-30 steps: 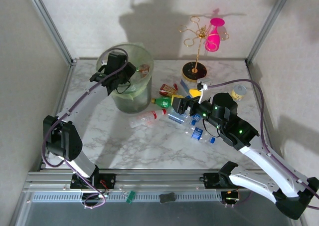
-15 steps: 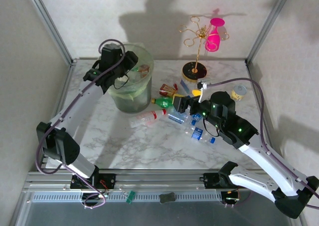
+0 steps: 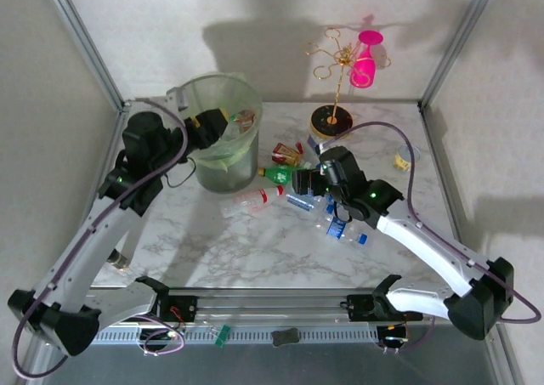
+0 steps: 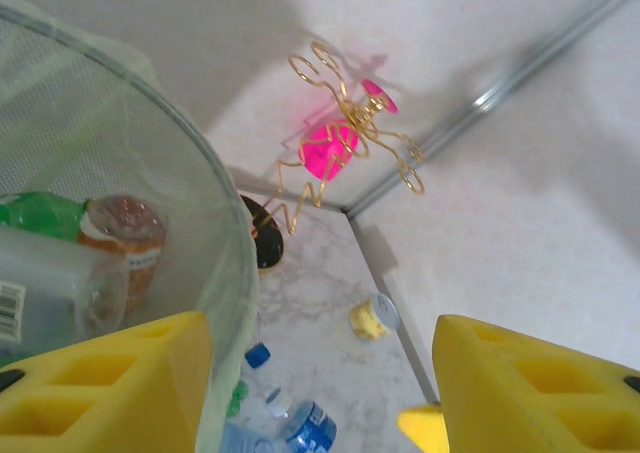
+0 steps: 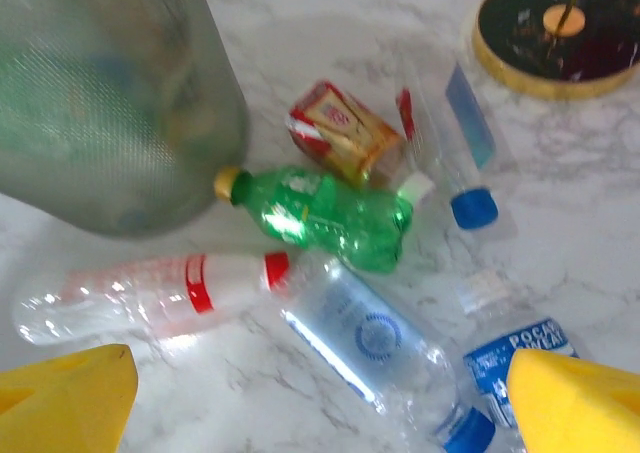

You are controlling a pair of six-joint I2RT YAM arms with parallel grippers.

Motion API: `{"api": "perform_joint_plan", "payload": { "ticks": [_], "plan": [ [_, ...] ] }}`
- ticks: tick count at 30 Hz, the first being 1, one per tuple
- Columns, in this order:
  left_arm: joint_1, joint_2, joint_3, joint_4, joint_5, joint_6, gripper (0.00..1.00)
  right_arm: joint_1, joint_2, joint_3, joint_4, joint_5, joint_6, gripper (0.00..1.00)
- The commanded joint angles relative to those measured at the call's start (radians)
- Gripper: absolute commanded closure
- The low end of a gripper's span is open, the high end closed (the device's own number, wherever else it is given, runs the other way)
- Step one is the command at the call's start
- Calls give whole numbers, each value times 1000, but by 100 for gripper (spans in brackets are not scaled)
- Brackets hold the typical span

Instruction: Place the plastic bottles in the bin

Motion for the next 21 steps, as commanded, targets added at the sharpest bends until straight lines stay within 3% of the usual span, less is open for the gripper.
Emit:
{"api": "perform_joint_plan", "payload": {
  "ticks": [1, 13, 21],
  "plan": [
    [-16, -72, -76, 57, 41, 70, 39, -6, 23, 23, -80, -21, -6, 5],
    [-39, -162, -323, 36, -91, 53, 41, 13, 157, 45, -133, -172, -14, 5],
    [-39, -163, -343, 20, -92, 90, 40, 26, 279, 50, -306, 46, -4, 2]
  ]
}}
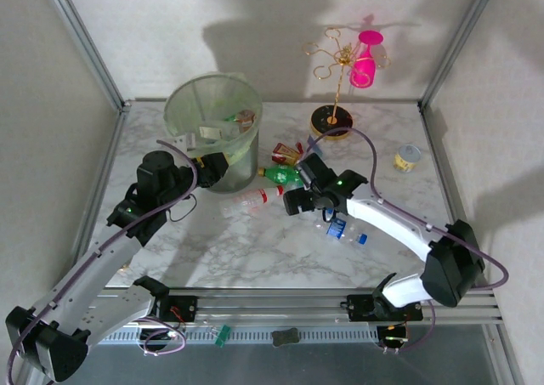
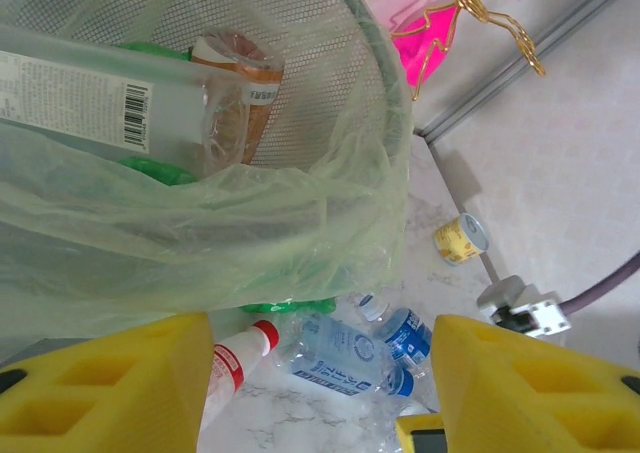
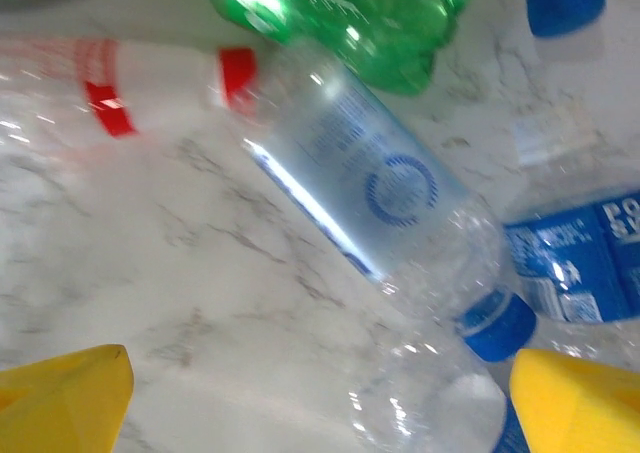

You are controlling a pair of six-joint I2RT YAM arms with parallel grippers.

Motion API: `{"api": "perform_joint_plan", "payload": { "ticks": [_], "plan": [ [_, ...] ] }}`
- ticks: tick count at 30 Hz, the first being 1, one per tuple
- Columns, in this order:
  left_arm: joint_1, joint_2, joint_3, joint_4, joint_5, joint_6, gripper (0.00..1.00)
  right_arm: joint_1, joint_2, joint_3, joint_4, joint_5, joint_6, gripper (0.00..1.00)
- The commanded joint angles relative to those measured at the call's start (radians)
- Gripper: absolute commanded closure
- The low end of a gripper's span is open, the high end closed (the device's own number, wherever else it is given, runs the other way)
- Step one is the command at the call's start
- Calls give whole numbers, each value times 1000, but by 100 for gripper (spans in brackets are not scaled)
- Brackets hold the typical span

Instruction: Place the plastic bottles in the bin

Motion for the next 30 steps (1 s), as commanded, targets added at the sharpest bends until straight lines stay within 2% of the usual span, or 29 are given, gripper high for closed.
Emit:
{"api": "perform_joint_plan", "payload": {
  "ticks": [1, 6, 12, 18, 30],
  "plan": [
    [-8, -12, -20, 11, -15, 29, 40, -17, 27, -15, -94, 101, 2, 1],
    [-8, -3, -43, 32, 1, 30, 40, -119, 22, -111, -8, 8, 15, 1],
    [-8, 10, -64, 55, 22, 19, 40, -121, 41, -164, 42, -82, 52, 1],
    [-8, 13, -78, 65, 24, 24, 40, -81, 25, -211, 32, -104, 94, 1],
    [-8, 45, -75, 80, 45, 30, 40, 38, 79, -183, 8, -93, 142, 1]
  ]
}}
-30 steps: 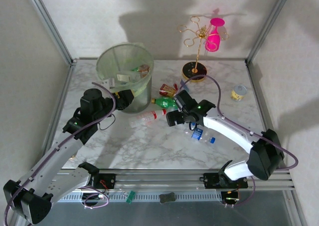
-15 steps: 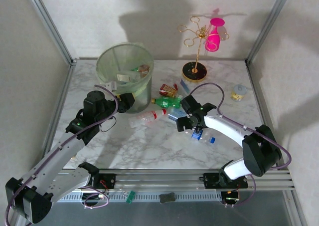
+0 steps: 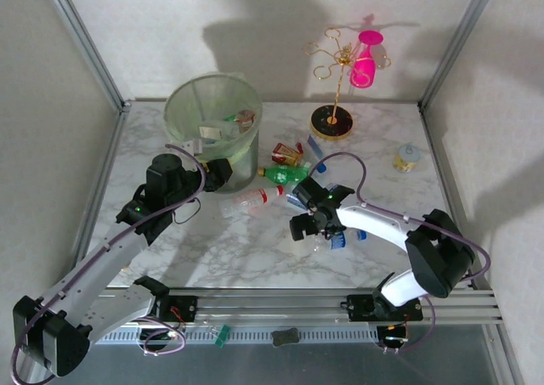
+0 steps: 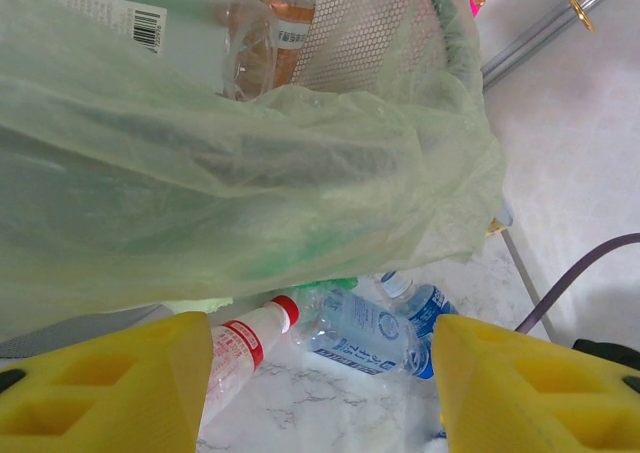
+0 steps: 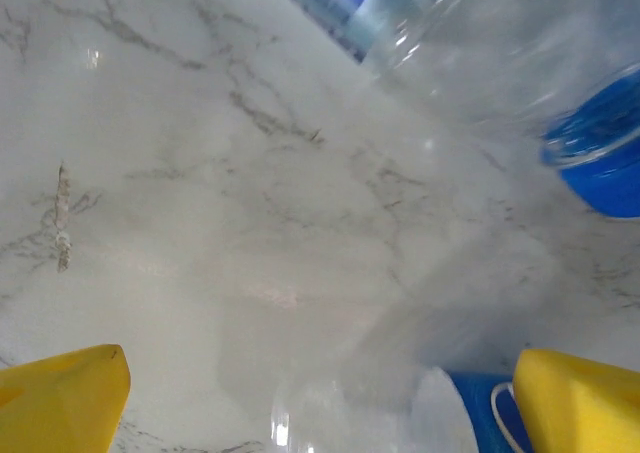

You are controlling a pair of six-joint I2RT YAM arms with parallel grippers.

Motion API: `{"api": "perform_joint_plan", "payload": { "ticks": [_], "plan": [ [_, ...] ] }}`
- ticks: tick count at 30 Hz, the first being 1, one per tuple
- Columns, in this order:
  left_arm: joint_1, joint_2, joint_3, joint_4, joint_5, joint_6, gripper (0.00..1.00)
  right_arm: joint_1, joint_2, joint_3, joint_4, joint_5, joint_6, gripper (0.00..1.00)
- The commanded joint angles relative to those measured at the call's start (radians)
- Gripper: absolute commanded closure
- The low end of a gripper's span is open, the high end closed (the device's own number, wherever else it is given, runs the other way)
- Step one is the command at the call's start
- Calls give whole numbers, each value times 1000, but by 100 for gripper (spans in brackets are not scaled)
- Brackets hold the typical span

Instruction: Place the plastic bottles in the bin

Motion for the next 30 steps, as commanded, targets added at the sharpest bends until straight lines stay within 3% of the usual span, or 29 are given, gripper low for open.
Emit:
{"api": "perform_joint_plan", "payload": {
  "ticks": [1, 5, 12, 19, 27, 30],
  "plan": [
    [-7, 2, -9, 30, 26, 22, 40, 15, 4, 31, -26, 22, 37, 1],
    [-7, 1, -8, 29, 27, 21, 40, 15, -77, 87, -36, 55, 95, 1],
    [-8, 10, -11, 43, 33, 17, 40, -50, -227, 90, -144, 55, 515, 12],
    [-7, 23, -7, 49, 49, 13, 40, -133, -292, 24, -316, 138, 753, 14],
    [-7, -8, -22, 42, 34, 20, 40, -155, -280, -172, -125, -10, 741, 6],
    [-7, -12, -24, 37, 34, 20, 40, -156, -263, -192, -97, -13, 751, 6]
  ]
}}
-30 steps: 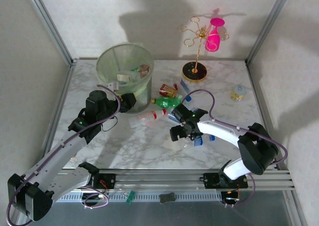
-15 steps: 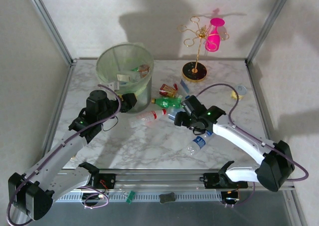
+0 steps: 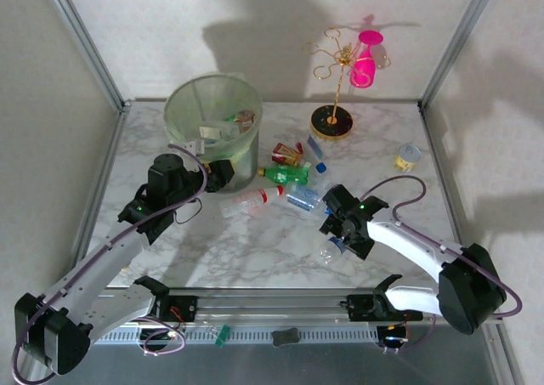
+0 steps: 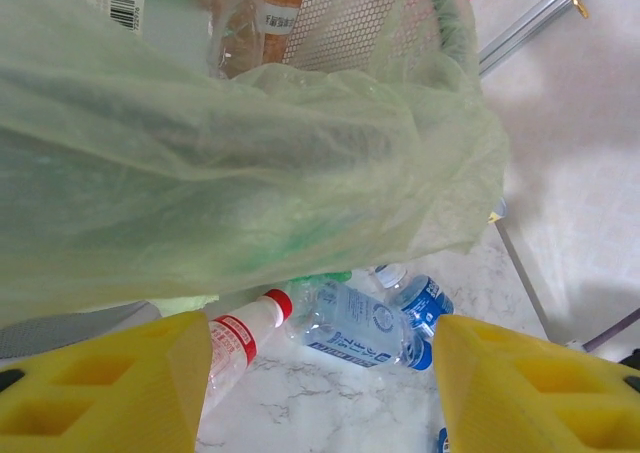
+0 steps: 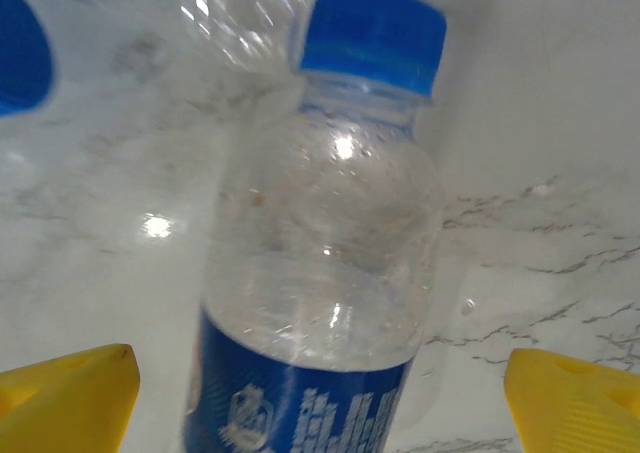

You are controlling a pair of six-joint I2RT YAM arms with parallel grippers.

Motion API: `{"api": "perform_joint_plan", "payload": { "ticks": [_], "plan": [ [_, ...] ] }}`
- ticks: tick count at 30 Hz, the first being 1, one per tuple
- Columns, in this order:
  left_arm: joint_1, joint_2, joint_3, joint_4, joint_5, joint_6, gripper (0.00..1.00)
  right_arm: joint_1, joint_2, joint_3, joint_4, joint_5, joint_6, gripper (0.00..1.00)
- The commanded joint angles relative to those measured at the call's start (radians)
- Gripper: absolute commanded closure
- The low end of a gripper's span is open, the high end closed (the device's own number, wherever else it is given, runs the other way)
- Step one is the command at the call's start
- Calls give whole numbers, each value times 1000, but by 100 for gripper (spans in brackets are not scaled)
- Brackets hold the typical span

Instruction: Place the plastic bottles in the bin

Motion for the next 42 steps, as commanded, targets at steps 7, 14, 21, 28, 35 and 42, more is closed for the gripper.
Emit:
{"api": "perform_joint_plan", "payload": {
  "ticks": [7, 14, 21, 28, 35, 42],
  "plan": [
    [-6, -36, -18, 18, -6, 27, 39, -13, 2, -98, 105, -16, 82, 16],
    [-6, -28, -19, 19, -4, 24, 39, -50, -26, -151, 116, 8, 112, 27],
    [-7, -9, -17, 21, 8, 22, 39, -60, -119, -174, 85, 45, 151, 47],
    [-8, -15, -18, 15, 6, 16, 40, -62, -216, -117, 20, 113, 124, 51],
    [-11, -22, -5, 9, 6, 6, 40, -62, -327, -18, 28, 184, -20, 60],
    [-22, -37, 21, -8, 8, -6, 40, -61, -435, 61, 191, 150, -248, 62]
  ]
}}
